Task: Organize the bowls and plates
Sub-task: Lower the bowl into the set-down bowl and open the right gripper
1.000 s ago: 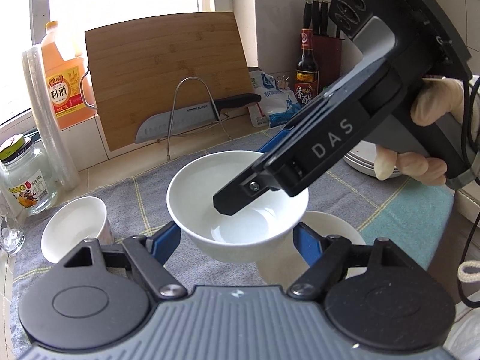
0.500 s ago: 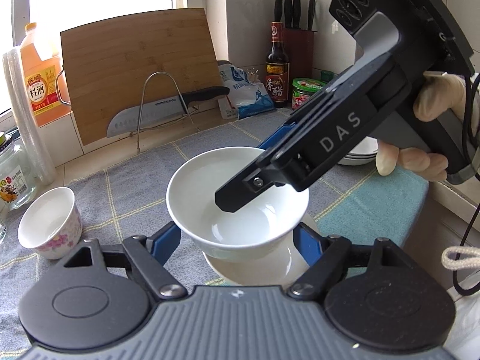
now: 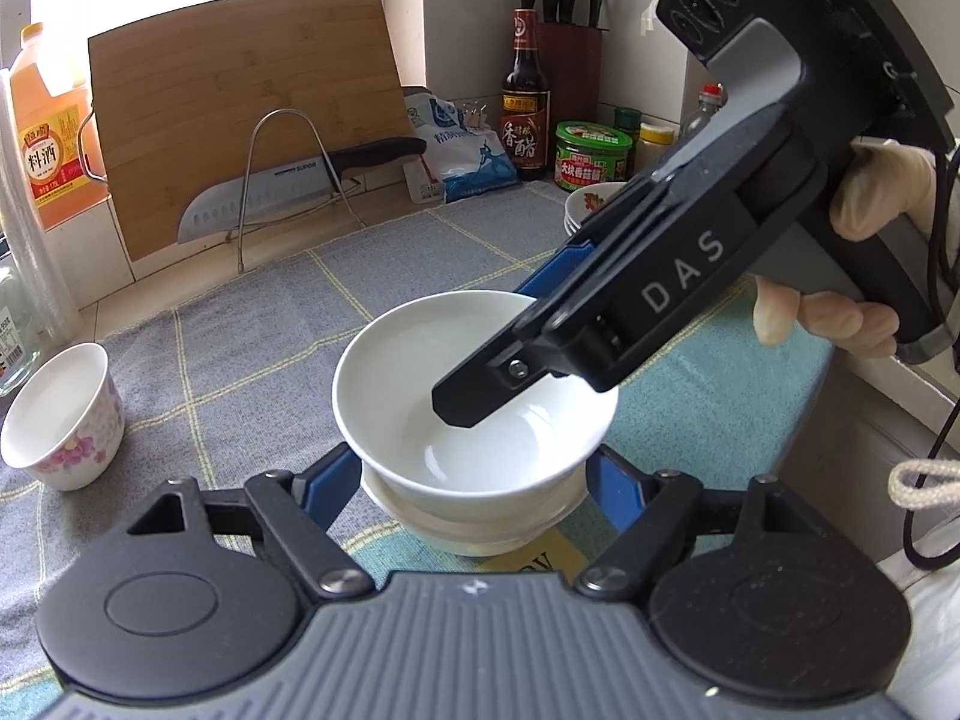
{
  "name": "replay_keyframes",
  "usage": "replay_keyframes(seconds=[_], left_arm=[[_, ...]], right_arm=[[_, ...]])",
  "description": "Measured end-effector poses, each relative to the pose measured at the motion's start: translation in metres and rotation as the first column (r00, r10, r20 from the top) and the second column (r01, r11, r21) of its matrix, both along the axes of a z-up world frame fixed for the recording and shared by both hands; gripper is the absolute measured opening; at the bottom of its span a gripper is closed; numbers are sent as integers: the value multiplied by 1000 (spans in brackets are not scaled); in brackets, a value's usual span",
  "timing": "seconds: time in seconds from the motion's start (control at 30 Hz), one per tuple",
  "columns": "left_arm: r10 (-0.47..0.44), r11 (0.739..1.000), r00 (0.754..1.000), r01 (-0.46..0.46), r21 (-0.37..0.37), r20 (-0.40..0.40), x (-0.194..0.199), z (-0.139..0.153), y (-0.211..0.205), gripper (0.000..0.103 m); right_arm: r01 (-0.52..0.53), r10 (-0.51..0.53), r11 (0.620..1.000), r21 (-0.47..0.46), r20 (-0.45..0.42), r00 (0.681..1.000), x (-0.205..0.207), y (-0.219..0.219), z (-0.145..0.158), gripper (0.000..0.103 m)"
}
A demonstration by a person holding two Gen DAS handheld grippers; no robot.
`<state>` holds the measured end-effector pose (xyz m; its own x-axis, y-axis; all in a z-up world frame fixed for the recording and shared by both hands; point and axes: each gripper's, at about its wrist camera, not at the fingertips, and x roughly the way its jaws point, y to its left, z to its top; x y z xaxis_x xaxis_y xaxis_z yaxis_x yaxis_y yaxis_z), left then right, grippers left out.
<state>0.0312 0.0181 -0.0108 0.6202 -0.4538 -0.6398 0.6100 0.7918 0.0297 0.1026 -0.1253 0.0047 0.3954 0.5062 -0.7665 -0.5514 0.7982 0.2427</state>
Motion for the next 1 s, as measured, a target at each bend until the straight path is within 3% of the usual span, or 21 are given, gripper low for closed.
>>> replay_keyframes(seconds=[0.83, 0.93, 1.0], left_arm=[[2, 1000, 1000, -2, 14, -21, 4, -6, -2, 82], [4, 1000, 1000, -3, 15, -29, 6, -7, -1, 84], [5, 1000, 1000, -5, 10, -26, 6, -7, 0, 88]], right_arm=[[-1, 1, 1000, -5, -4, 1000, 1, -1, -10, 80], [-5, 5, 1000, -7, -2, 1000, 0, 0, -10, 84], [1, -1, 1000, -6, 0, 1000, 0, 0, -10, 93]])
